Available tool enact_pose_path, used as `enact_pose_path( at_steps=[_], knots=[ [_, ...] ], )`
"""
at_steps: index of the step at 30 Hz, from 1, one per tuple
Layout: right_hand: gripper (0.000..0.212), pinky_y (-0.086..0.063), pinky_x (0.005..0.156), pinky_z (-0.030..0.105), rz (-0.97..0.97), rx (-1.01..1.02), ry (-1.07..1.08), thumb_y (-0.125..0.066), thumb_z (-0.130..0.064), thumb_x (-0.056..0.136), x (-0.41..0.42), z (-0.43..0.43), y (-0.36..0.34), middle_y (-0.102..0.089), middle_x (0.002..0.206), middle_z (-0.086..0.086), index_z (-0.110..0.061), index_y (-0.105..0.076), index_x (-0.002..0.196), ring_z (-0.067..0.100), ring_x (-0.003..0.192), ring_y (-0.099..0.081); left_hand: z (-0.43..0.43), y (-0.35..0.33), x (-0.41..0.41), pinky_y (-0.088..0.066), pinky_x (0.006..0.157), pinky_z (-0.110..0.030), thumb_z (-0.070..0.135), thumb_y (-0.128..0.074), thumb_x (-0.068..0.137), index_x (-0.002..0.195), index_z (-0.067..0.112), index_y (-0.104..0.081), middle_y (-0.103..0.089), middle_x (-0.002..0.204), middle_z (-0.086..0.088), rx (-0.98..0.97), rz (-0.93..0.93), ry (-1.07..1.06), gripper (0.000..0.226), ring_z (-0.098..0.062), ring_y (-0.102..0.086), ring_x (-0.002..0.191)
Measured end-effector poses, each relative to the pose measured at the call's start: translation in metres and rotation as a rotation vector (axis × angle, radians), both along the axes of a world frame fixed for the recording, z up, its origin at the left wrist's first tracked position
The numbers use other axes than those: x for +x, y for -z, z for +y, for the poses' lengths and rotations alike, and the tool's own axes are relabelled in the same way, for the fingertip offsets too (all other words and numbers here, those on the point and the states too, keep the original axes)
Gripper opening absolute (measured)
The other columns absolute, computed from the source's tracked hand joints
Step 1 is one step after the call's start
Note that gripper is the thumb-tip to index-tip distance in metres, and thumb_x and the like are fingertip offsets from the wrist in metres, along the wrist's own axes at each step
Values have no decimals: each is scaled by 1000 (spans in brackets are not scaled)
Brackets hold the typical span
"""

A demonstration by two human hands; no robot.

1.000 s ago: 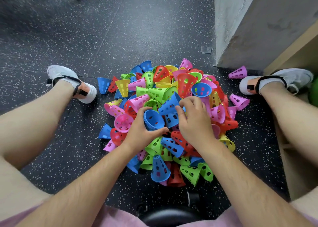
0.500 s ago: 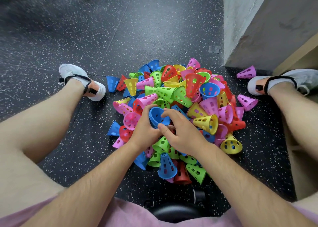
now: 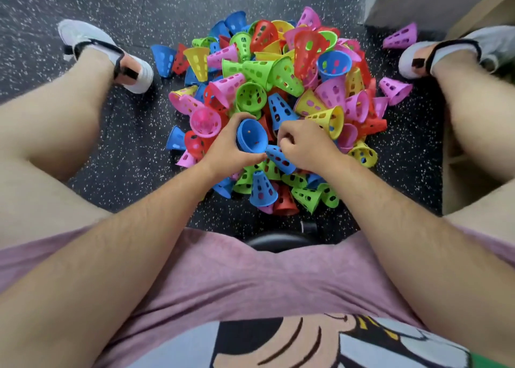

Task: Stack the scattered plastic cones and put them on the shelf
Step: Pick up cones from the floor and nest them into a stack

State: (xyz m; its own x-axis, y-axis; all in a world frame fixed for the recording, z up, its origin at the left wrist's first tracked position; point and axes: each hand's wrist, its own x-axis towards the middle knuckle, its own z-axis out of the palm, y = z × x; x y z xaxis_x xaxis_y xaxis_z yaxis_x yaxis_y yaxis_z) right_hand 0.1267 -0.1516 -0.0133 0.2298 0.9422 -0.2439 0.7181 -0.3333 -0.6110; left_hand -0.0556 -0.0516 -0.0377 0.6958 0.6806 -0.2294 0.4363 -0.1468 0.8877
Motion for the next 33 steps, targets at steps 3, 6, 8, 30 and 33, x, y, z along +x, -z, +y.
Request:
enact_pose_path(
  at_steps=[3, 6, 8, 30, 33],
  knots=[
    [16, -42, 52, 32, -13, -99, -147, -53, -16, 83, -7, -4, -3, -62, 65, -6, -17, -65, 73, 11, 56, -53, -4, 4, -9, -47, 97, -22, 19, -92, 68, 133, 26, -49, -56, 130, -1, -28, 60, 65, 78, -10, -58, 117],
    [16, -45, 56, 31, -35, -207, -259, -57, -27, 84, -24, -7, 0, -64, 68, -5, -17, -66, 74, 14, 63, -57, -3, 10, -14, -49, 102, -29, 24, -92, 64, 136, 23, -50, -54, 133, 0, -15, 85, 64, 83, -13, -57, 122],
    [28, -43, 55, 33, -118, -299, -279, -62, -40, 86, -38, -10, 10, -63, 71, 0, -13, -63, 76, 21, 67, -58, -1, 12, -16, -49, 102, -30, 25, -93, 63, 135, 23, -50, -55, 132, 1, -7, 79, 47, 84, -12, -57, 121],
    [37, -29, 54, 34, 118, -245, 108, -67, -41, 80, -51, -26, 8, -43, 70, -3, -16, -41, 87, 18, 59, -36, 12, -3, -18, -46, 79, -7, 4, -90, 74, 128, 16, -54, -63, 117, 4, -15, -29, -171, 67, 11, -60, 94],
    [40, -30, 53, 36, 200, -144, 135, -68, -41, 80, -50, -20, -10, -45, 69, -2, -14, -40, 93, 18, 56, -35, 13, -7, -16, -47, 79, -7, 5, -90, 75, 127, 16, -53, -62, 114, 8, -20, -53, -183, 66, 11, -61, 95]
  ],
)
